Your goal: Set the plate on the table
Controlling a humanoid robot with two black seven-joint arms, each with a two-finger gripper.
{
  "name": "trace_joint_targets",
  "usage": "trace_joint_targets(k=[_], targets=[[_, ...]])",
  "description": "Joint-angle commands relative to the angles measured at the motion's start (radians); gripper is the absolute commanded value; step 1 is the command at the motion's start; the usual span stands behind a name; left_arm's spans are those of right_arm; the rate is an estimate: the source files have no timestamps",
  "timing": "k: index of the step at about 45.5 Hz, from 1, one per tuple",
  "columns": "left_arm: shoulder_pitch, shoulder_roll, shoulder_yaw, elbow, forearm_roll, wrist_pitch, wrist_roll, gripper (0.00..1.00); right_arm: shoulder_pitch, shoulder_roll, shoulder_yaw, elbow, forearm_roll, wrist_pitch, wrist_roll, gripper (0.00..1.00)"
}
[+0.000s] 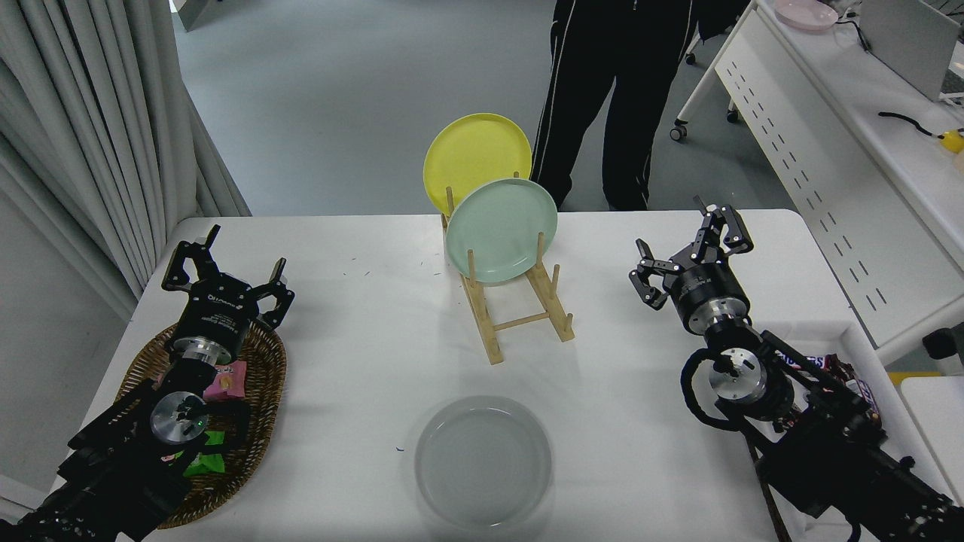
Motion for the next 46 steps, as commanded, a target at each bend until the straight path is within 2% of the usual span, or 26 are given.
trace_joint_targets(k=[1, 16, 25, 39, 46], targets=[[0.0, -0.001, 0.0, 0.0, 0.0, 0.0, 0.0, 1.0, -0.021, 0.008, 0.039, -0.062, -0.103, -0.001, 0.034, 1.0], [0.0, -0.001, 0.0, -0.002, 0.0, 0.0, 0.0, 1.0, -0.015, 0.037, 0.105, -0.197, -0.172, 0.004, 0.104, 1.0], [0.0, 0.001, -0.001, 0.0, 0.0, 0.0, 0.0, 1.0, -0.003, 0.043, 0.088, -0.232, -0.171, 0.018, 0.101, 1.0], [0.0, -0.001, 0.0, -0.002, 0.0, 0.0, 0.0, 1.0, 0.033, 0.043, -0.034, -0.286, -0.149, 0.087, 0.081, 1.0], [0.0, -0.001, 0.0, 0.0, 0.0, 0.0, 0.0, 1.0, 0.05, 0.043, -0.148, -0.315, -0.076, 0.09, 0.062, 1.0]])
